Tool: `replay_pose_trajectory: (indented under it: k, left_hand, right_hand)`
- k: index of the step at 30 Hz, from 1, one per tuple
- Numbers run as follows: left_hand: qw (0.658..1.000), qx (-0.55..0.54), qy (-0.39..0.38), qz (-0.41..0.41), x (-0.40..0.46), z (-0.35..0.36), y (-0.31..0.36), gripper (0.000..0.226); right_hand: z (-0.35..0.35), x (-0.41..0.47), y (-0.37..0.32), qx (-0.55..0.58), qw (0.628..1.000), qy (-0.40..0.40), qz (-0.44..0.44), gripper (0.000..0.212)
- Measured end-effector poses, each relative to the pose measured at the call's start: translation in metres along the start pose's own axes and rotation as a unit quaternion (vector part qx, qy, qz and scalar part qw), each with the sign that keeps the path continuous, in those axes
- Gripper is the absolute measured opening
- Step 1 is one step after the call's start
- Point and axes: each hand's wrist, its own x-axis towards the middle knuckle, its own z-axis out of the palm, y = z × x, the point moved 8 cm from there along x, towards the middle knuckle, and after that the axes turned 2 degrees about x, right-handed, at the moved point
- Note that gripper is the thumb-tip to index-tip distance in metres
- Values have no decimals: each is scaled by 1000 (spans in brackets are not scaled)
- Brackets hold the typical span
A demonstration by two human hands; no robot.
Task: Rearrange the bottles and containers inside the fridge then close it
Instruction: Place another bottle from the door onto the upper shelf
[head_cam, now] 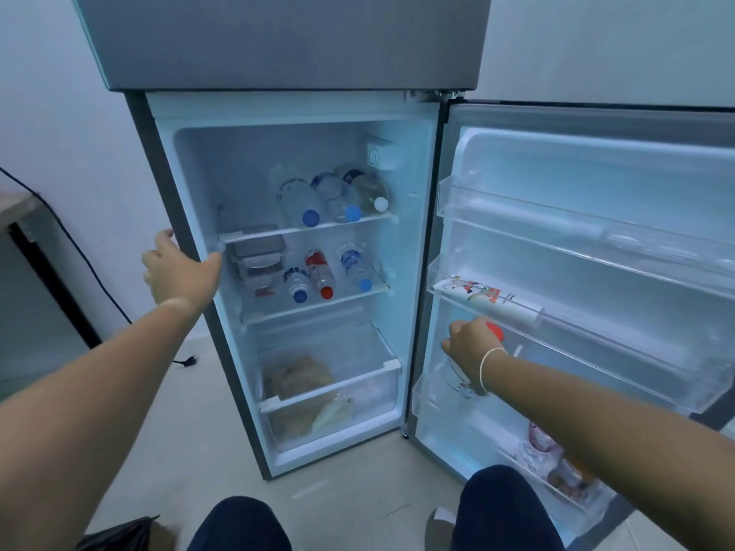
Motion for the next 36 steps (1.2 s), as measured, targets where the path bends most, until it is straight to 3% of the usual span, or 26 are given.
replay_pose_trajectory:
  k: [5,11,14,19,24,28,32,36]
  left_hand:
    - [998,-29,-59,-13,7,9,-5,81]
    - [992,-65,-104,-5,5,15,-1,83]
    - [991,-74,-113,1,4,13,0,83]
    - [989,-95,-114,5,11,1,1,82]
    - [990,-106,-89,-16,17,-3,2,83]
    - [981,-150,-90,-84,3,13,0,74]
    - [931,-260,-201,-163,-23,61,15,54]
    - [830,-406,-319,-210,-47,105,58,56]
  right_hand:
    - [-51,-3,18,1,999,49,8,68]
    - [-95,-18,54,107,984,138,47,73]
    - [-113,-25,75,179,962,187,90,73]
    - [-140,-31,113,322,892,266,172,78]
    - [-204,-35,134,267,885,349,153,71]
    - [-237,-34,137,231,889,371,137,70]
    - [-253,-28,146,259,874,383,152,67]
    - [-266,-15,149,281,864,386,159,67]
